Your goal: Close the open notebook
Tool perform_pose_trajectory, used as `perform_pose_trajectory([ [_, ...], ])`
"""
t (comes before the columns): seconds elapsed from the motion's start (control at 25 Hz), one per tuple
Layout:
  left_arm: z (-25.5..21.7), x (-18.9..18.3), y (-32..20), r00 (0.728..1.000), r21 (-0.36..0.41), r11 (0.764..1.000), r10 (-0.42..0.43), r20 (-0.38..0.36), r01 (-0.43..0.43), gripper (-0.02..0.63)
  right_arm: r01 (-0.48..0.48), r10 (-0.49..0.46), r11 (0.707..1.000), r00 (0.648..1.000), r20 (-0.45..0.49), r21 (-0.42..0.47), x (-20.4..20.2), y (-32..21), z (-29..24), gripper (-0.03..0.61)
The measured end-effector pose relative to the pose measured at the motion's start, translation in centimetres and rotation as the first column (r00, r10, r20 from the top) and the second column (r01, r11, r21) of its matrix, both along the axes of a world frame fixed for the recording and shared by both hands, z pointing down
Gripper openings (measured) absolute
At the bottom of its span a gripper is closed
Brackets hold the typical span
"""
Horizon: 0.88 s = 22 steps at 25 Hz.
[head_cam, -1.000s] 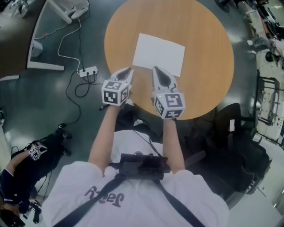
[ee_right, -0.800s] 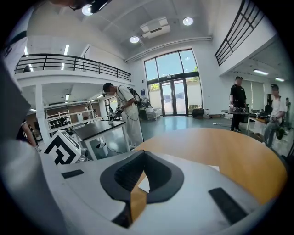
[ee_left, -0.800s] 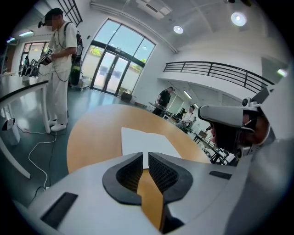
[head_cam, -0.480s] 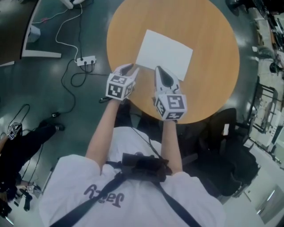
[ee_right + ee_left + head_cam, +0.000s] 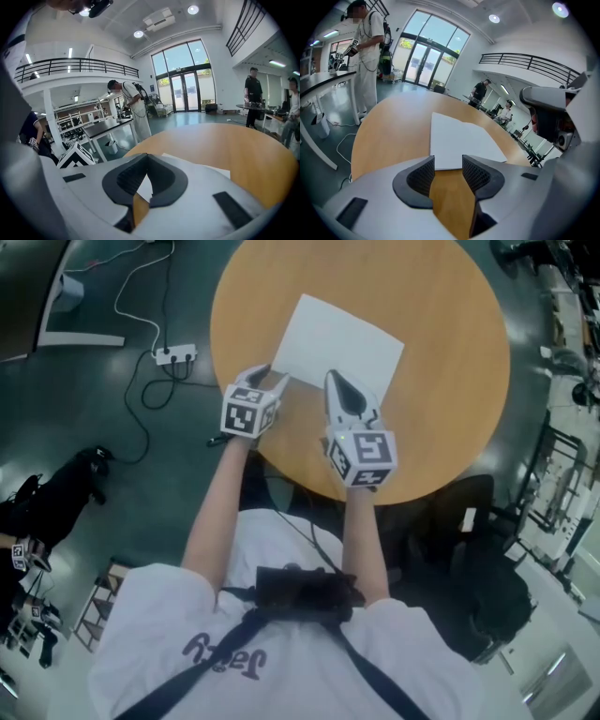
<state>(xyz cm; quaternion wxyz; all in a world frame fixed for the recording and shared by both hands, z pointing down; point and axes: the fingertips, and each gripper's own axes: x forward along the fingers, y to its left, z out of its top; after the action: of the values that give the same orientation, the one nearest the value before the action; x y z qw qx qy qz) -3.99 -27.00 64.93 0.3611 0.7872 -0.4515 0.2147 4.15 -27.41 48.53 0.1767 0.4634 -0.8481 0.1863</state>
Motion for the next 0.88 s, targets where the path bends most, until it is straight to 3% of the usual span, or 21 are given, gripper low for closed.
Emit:
perform_pose_trajectory([
  [0.24,1.6,0.8,-0.5,1.0,-0.047,0.999,0.013,0.024,-0.012,0.238,-0.013,0.013,1.0,1.0,-0.005,-0.017,1.6,0.3,0.6,0.017],
  [0.88,2.5,0.8,-1.0,0.998,-0.065,0.998,-0.017,0.057,0.021,0.238,-0.079,0.079,0.997,0.997,0.009,-0.024,3.5,1.0,1.2,0.017],
])
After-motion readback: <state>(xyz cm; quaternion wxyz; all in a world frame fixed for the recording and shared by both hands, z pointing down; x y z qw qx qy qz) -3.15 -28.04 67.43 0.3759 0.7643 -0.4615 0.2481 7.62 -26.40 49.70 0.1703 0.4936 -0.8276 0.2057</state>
